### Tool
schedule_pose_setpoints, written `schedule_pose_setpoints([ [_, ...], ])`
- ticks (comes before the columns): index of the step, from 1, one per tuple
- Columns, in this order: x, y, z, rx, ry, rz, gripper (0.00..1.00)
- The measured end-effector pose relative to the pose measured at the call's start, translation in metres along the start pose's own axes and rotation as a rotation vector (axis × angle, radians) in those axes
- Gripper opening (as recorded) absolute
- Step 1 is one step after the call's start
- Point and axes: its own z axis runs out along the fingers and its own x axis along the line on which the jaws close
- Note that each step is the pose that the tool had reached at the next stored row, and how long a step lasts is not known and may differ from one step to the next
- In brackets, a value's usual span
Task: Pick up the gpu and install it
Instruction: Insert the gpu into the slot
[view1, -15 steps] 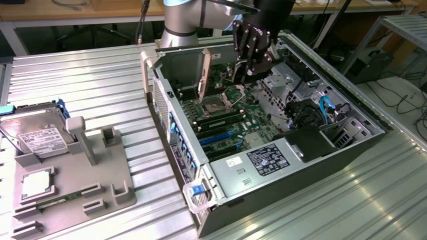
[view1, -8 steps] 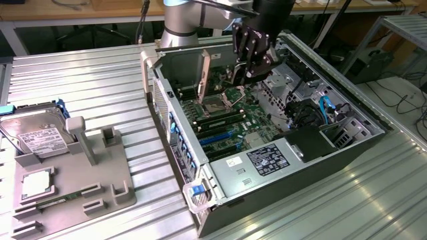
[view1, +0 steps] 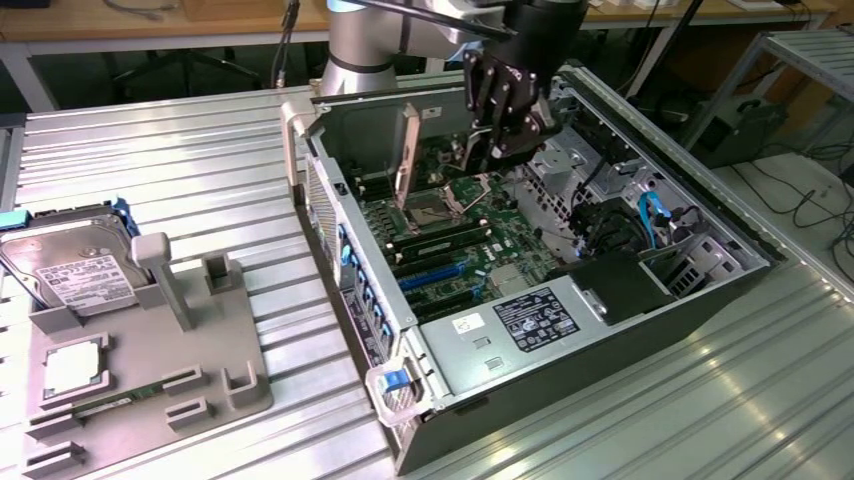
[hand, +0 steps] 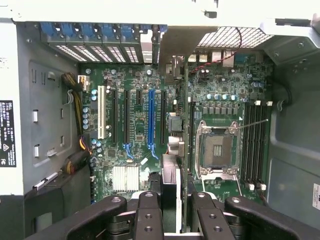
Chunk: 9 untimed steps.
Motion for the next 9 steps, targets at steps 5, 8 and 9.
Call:
schedule_pose_setpoints([
  [5, 0.0001, 0.0, 0.0031, 0.0001, 0.0, 0.0, 0.28],
  [8, 0.0001, 0.0, 0.0052, 0.0001, -0.0001, 0.0, 0.28],
  [9, 0.0001, 0.0, 0.0057, 0.0001, -0.0001, 0.0, 0.28],
])
